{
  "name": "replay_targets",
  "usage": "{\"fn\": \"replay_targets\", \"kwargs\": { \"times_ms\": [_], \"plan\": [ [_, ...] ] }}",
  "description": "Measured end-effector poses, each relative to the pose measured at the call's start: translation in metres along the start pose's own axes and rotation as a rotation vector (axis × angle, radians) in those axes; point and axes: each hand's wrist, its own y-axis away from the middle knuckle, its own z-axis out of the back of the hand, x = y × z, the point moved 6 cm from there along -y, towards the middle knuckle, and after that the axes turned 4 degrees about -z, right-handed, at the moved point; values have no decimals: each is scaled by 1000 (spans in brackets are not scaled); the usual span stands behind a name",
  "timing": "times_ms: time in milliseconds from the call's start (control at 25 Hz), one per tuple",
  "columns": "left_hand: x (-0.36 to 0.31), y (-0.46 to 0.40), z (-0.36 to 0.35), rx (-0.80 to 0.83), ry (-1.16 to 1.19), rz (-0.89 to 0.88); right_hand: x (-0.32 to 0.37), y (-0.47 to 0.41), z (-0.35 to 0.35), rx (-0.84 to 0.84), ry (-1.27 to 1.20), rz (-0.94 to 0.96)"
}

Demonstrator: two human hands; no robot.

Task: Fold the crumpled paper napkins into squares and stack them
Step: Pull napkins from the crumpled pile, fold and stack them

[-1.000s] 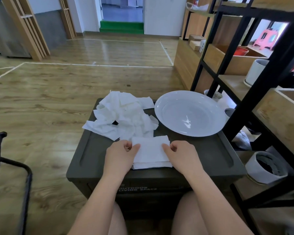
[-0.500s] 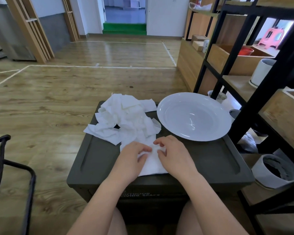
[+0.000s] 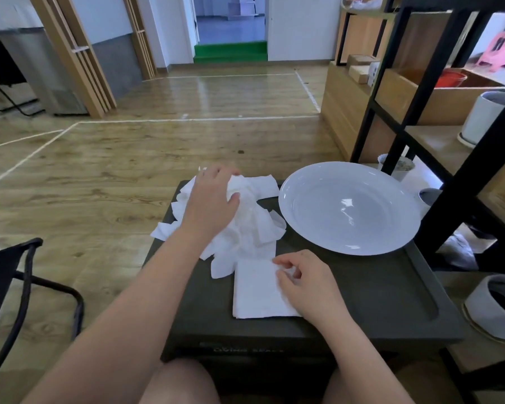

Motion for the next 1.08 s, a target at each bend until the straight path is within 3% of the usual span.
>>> {"fn": "replay_targets", "kwargs": {
  "times_ms": [80,160,400,600,800,960,1080],
  "plan": [
    [13,-23,-24,196,-333,26,0,1,1,-9,-4,16],
    [21,-34,-37,273,-517,36,-1,1,0,-10,-1,24],
    [33,-33,-40,245,-577,1,-1,2,-1,0,-9,20],
    [31,-31,-47,438,-731,-39,1,3,1,5,-25,-9],
    [22,-34,-18,155,-464,12,6,8,4,2,-31,4],
    [-11,-26,32,-57,-156,-129,22,12,25,-209,-149,90],
    [-38,-8,64,-52,134,-166,36,10,37,-254,-296,47]
  ]
}}
